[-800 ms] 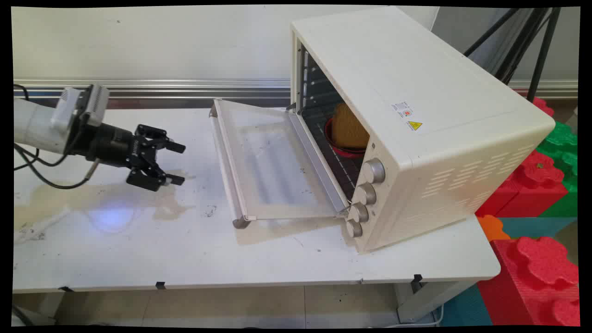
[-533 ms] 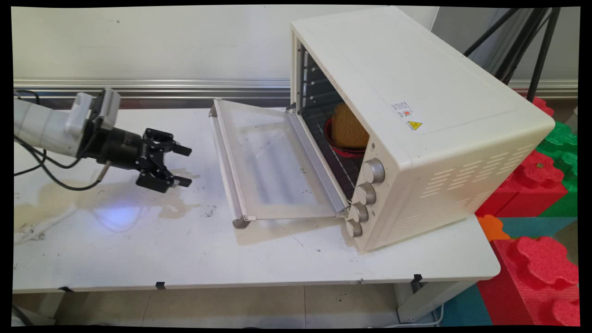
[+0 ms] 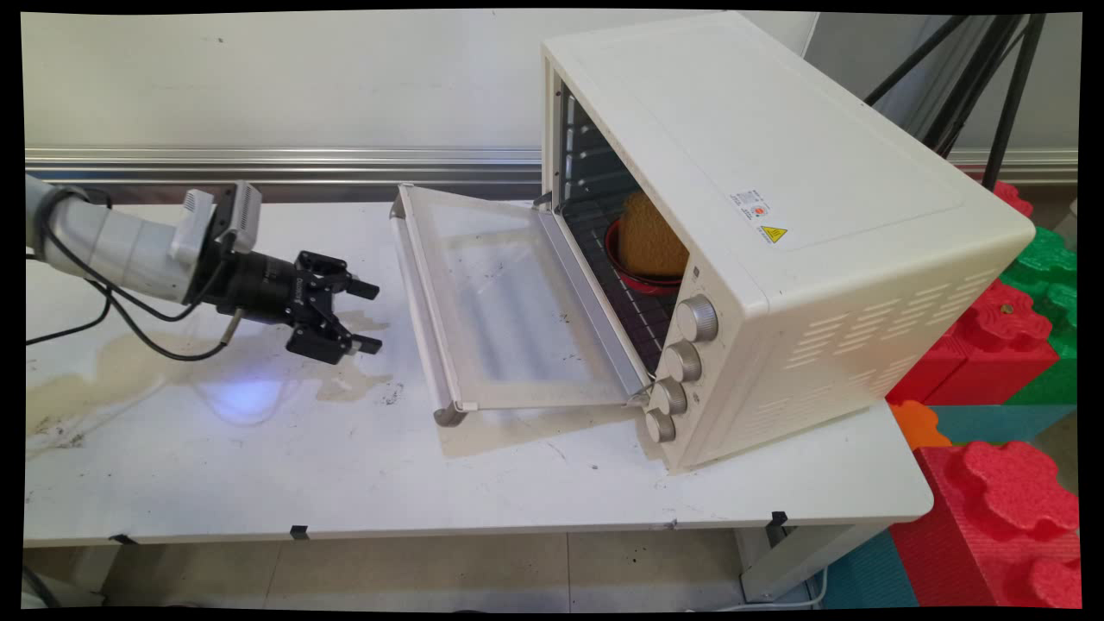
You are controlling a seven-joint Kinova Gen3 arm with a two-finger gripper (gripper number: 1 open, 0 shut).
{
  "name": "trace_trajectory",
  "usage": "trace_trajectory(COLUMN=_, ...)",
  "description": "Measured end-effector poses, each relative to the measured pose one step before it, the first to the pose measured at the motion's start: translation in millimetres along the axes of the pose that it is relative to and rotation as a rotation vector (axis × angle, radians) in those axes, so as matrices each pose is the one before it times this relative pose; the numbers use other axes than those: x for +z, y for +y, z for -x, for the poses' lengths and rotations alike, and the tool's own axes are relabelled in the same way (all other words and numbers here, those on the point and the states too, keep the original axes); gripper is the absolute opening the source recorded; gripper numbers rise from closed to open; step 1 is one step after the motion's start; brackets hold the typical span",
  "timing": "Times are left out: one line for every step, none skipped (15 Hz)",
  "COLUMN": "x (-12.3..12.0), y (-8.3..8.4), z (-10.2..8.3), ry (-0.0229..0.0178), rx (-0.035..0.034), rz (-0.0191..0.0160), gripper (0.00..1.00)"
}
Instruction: Close the oven
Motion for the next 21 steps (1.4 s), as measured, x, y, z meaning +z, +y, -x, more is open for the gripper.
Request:
trace_trajectory(x=4.76, y=-1.16, z=1.93, ry=-0.00128, rx=-0.00368, rz=0.00027, gripper=1.00)
trace_trajectory(x=4.51, y=-1.00, z=1.55, ry=-0.00090, rx=-0.00398, rz=0.00108, gripper=1.00)
trace_trajectory(x=3.29, y=-0.77, z=1.29, ry=-0.00035, rx=-0.00353, rz=0.00053, gripper=1.00)
trace_trajectory(x=2.02, y=-0.40, z=0.70, ry=0.00008, rx=-0.00225, rz=0.00028, gripper=1.00)
trace_trajectory(x=2.74, y=-0.50, z=0.97, ry=0.00037, rx=-0.00292, rz=0.00035, gripper=1.00)
trace_trajectory(x=1.71, y=-0.27, z=0.45, ry=0.00074, rx=-0.00125, rz=0.00047, gripper=1.00)
trace_trajectory(x=2.50, y=-0.40, z=0.48, ry=0.00149, rx=-0.00135, rz=0.00080, gripper=1.00)
trace_trajectory(x=2.57, y=-0.54, z=0.42, ry=0.00248, rx=-0.00168, rz=0.00016, gripper=0.00)
trace_trajectory(x=2.62, y=-0.47, z=0.15, ry=0.00227, rx=-0.00092, rz=0.00069, gripper=0.00)
trace_trajectory(x=1.90, y=-0.28, z=0.20, ry=0.00173, rx=-0.00072, rz=-0.00003, gripper=0.00)
trace_trajectory(x=1.30, y=-0.20, z=0.05, ry=0.00115, rx=-0.00048, rz=0.00011, gripper=0.00)
trace_trajectory(x=1.96, y=-0.21, z=0.02, ry=0.00151, rx=-0.00092, rz=0.00046, gripper=0.00)
trace_trajectory(x=1.34, y=-0.04, z=0.02, ry=0.00102, rx=-0.00106, rz=0.00075, gripper=0.00)
trace_trajectory(x=1.95, y=-0.13, z=-0.15, ry=0.00181, rx=-0.00116, rz=0.00037, gripper=0.00)
trace_trajectory(x=2.14, y=-0.19, z=-0.22, ry=0.00227, rx=-0.00211, rz=0.00029, gripper=0.00)
trace_trajectory(x=2.07, y=-0.22, z=-0.48, ry=0.00292, rx=-0.00219, rz=0.00046, gripper=0.00)
trace_trajectory(x=1.77, y=-0.29, z=-0.68, ry=0.00335, rx=-0.00092, rz=-0.00018, gripper=0.00)
trace_trajectory(x=1.20, y=-0.16, z=-0.63, ry=0.00310, rx=-0.00115, rz=0.00024, gripper=0.00)
trace_trajectory(x=1.74, y=-0.38, z=-1.36, ry=0.00652, rx=0.00034, rz=-0.00077, gripper=0.00)
trace_trajectory(x=1.08, y=-0.31, z=-0.95, ry=0.00480, rx=0.00008, rz=-0.00057, gripper=0.00)
trace_trajectory(x=1.53, y=-0.48, z=-1.34, ry=0.00678, rx=0.00076, rz=-0.00106, gripper=0.00)
